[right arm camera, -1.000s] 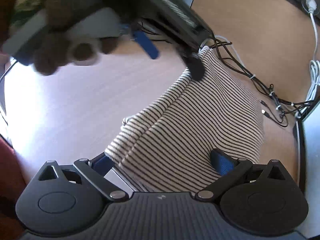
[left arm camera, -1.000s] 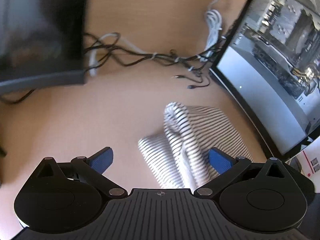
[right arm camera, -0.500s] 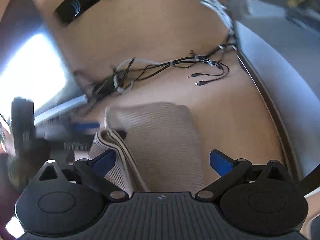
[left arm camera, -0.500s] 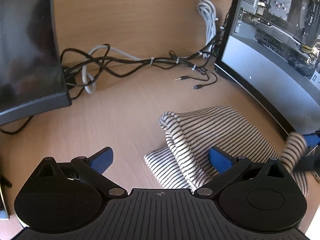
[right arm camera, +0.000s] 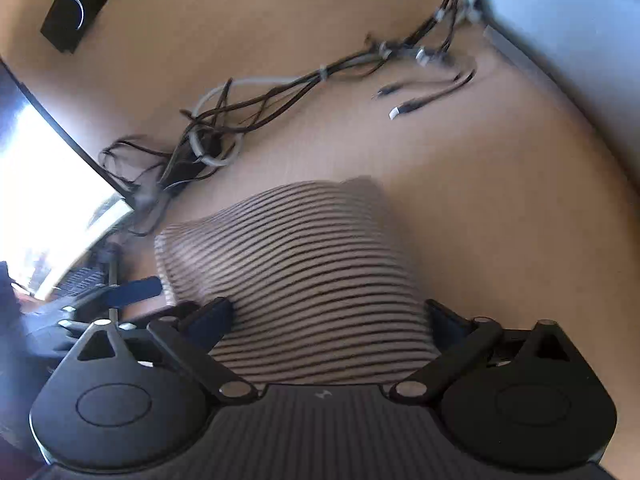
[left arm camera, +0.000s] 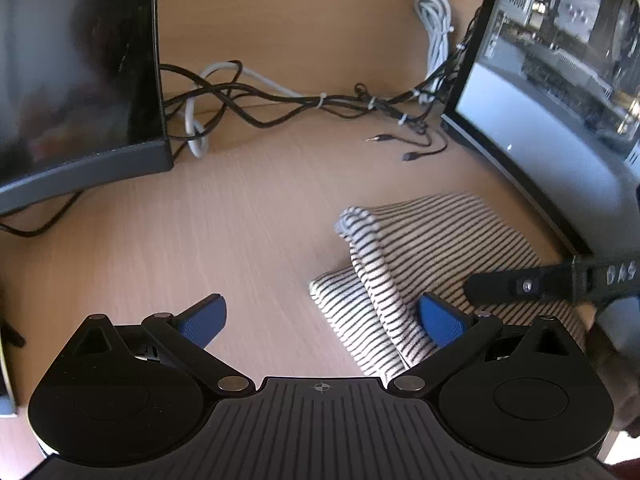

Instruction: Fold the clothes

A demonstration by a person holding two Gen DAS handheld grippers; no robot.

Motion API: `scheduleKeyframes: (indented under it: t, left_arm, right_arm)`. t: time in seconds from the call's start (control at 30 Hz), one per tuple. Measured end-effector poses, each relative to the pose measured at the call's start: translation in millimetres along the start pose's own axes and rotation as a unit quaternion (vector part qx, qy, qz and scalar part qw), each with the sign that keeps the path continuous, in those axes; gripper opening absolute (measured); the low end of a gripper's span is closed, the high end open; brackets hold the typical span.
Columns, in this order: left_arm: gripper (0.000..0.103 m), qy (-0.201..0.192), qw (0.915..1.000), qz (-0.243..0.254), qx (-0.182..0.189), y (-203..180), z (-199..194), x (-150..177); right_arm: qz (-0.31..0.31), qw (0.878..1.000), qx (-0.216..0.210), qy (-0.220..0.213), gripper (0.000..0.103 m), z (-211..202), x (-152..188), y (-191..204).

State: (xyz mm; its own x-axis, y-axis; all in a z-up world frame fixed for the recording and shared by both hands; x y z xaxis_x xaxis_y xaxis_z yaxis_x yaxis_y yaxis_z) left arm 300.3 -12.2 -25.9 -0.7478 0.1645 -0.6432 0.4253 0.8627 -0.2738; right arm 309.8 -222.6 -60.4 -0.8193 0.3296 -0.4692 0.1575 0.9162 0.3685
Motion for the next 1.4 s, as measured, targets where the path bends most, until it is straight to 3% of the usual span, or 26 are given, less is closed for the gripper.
scheduleKeyframes:
  t: [0.1,0.3,0.5,0.6,0.77,1.03,1.2,1.3,1.37,1.4]
  left_arm:
    - [0.103,0.001,0.9999,-0.017,-0.004,14.1,-5.6,5.0]
    - [0.103,-0.001,0.9982,-0.058,0.015,28.4,-7.0,12.7]
    - [0.103,-0.005,0.998,-0.062,0.014,29.5,-8.1,15.3]
    - [0.103,-0.006,0.9977,-0.066,0.016,30.4,-8.2,14.9]
    - [0.103,-0.007,0.9974,-0.069,0.022,32.5,-6.6,14.9]
    - [0.103,-0.015,0.9945,-0.098,0.033,38.2,-5.9,18.5]
    - [0.103,-0.044,0.9894,-0.138,0.013,50.4,-37.5,37.3]
    - [0.103,-0.063,0.9841,-0.166,-0.003,60.2,-60.6,52.1]
    - [0.103,-0.077,0.9797,-0.185,-0.013,66.7,-76.0,62.1]
    - [0.103,-0.083,0.9773,-0.194,-0.019,70.0,-83.7,67.0]
  right_arm:
    - [-0.031,0.999,0.003,-0.012,0.079,2.2,-4.0,9.5]
    - [-0.122,0.991,0.031,-0.05,0.077,6.8,-11.9,28.3]
    - [-0.154,0.984,0.046,-0.077,0.088,-2.2,-10.9,36.8]
    - [-0.177,0.978,0.042,-0.103,0.103,-21.5,-0.5,39.1]
    - [-0.181,0.978,0.025,-0.097,0.103,-34.4,23.7,42.0]
    - [-0.184,0.977,0.065,-0.083,0.103,-23.8,27.3,44.9]
    - [-0.186,0.976,0.09,-0.075,0.103,-17.9,29.7,47.1]
    - [-0.225,0.961,0.116,-0.113,0.103,-35.4,34.7,60.5]
    - [-0.25,0.949,0.133,-0.138,0.095,-47.2,38.0,69.5]
    - [-0.263,0.943,0.14,-0.15,0.083,-52.9,40.0,74.5]
Point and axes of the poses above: each gripper's, at about its wrist camera, not at the fingertips, and z roughly the way its jaws point, y to its left, x to its underside, the point moved 2 cm from there along z, roughly the way its jaws point, and after that the axes turned 12 degrees about x, right-handed, at the moved point
